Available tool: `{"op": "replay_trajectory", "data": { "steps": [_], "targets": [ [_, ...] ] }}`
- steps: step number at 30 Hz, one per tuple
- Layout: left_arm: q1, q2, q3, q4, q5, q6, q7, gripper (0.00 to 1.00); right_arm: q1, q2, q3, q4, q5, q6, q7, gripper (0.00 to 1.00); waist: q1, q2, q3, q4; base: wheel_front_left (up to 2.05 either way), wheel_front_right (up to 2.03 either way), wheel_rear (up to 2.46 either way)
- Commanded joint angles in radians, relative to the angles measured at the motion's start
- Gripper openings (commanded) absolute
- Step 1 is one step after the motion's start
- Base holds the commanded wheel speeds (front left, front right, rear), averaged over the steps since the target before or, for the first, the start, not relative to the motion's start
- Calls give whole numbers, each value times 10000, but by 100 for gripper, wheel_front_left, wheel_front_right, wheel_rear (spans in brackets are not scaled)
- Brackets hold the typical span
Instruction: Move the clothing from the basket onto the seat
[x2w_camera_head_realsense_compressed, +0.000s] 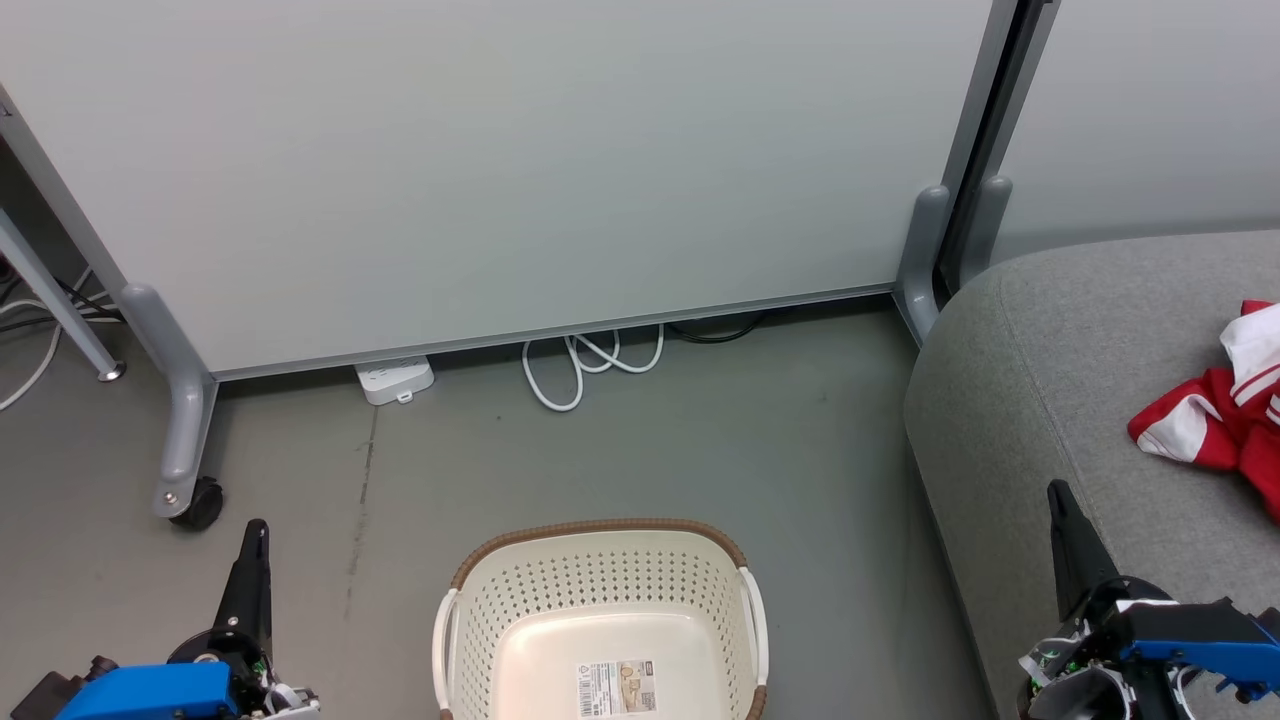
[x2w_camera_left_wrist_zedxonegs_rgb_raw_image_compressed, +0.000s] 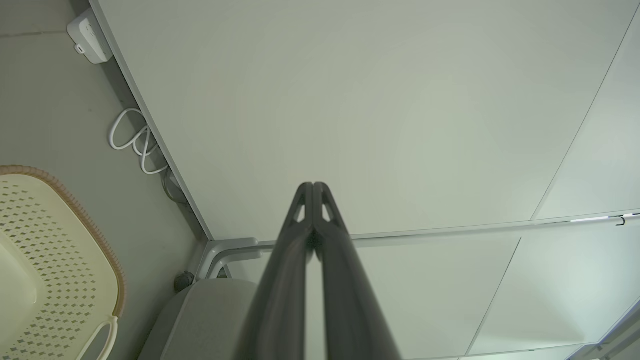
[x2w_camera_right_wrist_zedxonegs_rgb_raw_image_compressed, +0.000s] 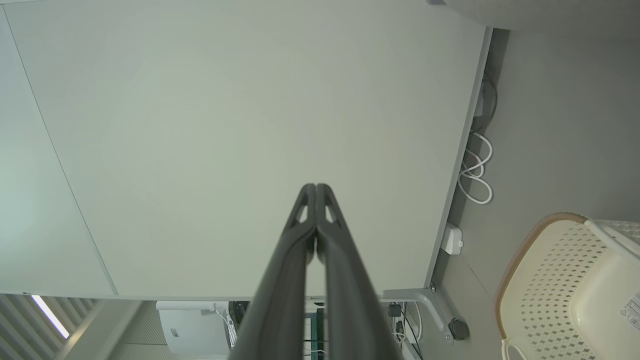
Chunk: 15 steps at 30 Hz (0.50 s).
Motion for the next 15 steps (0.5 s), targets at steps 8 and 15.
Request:
{"op": "replay_trajectory", "data": {
  "steps": [8,15],
  "targets": [
    [-147,55,137,-110,-649,-81,178,0,-181,-19,-60,-54,719,-12,198,0,-1,0,31,-42,0,0,0],
    [-146,55,128,-105,-632,-81,185,0,-181,-19,-57,-52,691,-12,194,0,-1,0,33,-44,0,0,0]
  ]
}}
